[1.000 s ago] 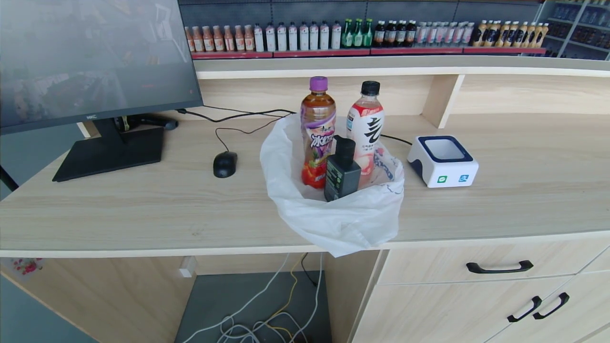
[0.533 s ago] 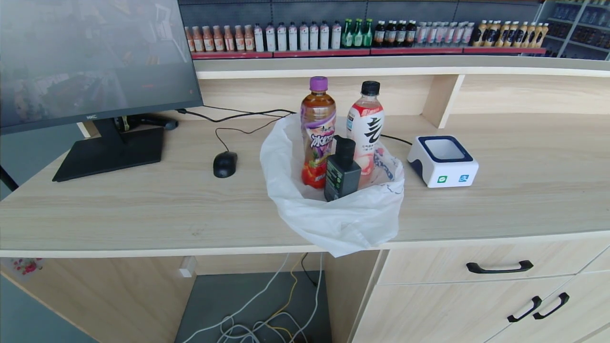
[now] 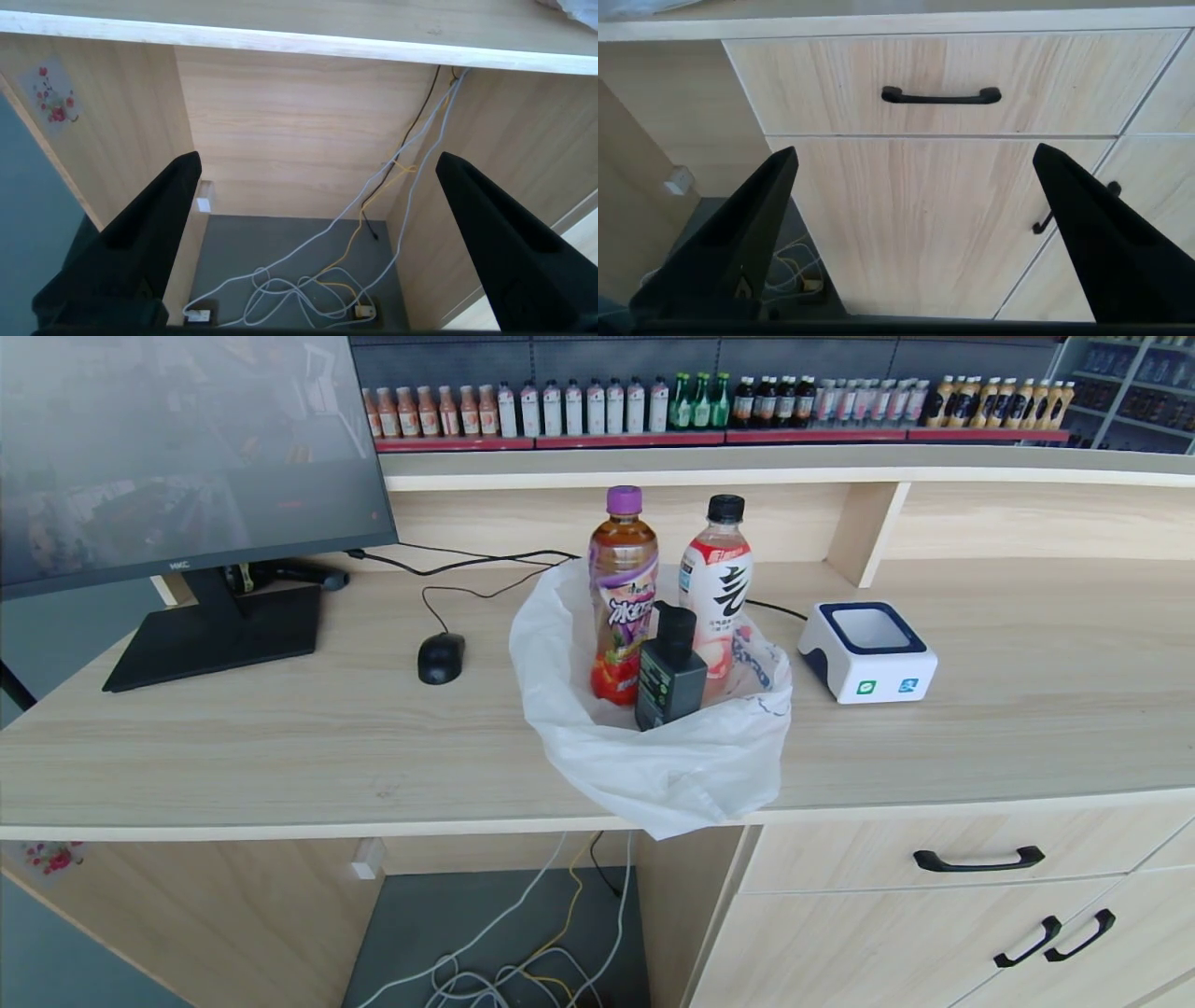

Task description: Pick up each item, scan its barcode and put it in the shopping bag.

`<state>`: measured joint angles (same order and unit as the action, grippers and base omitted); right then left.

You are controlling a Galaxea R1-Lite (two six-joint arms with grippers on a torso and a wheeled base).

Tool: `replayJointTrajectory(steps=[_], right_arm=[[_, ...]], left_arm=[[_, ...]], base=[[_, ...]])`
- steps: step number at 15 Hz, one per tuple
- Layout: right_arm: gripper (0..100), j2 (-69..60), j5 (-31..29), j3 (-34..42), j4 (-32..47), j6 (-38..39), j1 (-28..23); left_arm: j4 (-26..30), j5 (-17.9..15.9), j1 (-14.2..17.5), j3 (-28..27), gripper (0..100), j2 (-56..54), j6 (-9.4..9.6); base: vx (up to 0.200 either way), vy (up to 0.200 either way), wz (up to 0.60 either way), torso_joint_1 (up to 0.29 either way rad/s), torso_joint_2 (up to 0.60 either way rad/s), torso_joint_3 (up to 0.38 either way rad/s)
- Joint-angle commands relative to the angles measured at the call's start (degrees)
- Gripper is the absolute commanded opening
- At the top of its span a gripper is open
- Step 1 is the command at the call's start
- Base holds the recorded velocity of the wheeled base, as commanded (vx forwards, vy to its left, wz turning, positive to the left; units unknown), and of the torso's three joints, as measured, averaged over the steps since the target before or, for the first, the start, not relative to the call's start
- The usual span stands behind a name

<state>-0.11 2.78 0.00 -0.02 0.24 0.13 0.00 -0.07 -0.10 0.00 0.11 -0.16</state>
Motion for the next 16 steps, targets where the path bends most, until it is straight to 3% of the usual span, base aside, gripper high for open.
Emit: replayJointTrajectory(steps=[1,3,12,16], right_arm=[[100,0.1,-0.1,0.0,-0.1,-0.1,0.0],[100,0.1,-0.1,0.0,0.0,0.0,0.0],[100,0.1,-0.1,0.0,-0.1,-0.1,0.0],[100,0.1,-0.1,0.0,0.0,-0.1,0.0]], left_arm=[[0.0,0.0,0.0,0.0,100,0.0,-0.02],[0.0,0.1,0.0,0.0,100,0.0,-0.02],[0.0,0.0,0.0,0.0,100,0.0,0.33],[0.0,0.0,0.0,0.0,100,0.0,0.16]], base=[[0.0,0.0,0.0,0.0,0.0,0.0],[-0.2,0.0,0.0,0.0,0.01,0.002],[0.0,0.0,0.0,0.0,0.0,0.0],[0.0,-0.2,0.0,0.002,0.0,-0.001]])
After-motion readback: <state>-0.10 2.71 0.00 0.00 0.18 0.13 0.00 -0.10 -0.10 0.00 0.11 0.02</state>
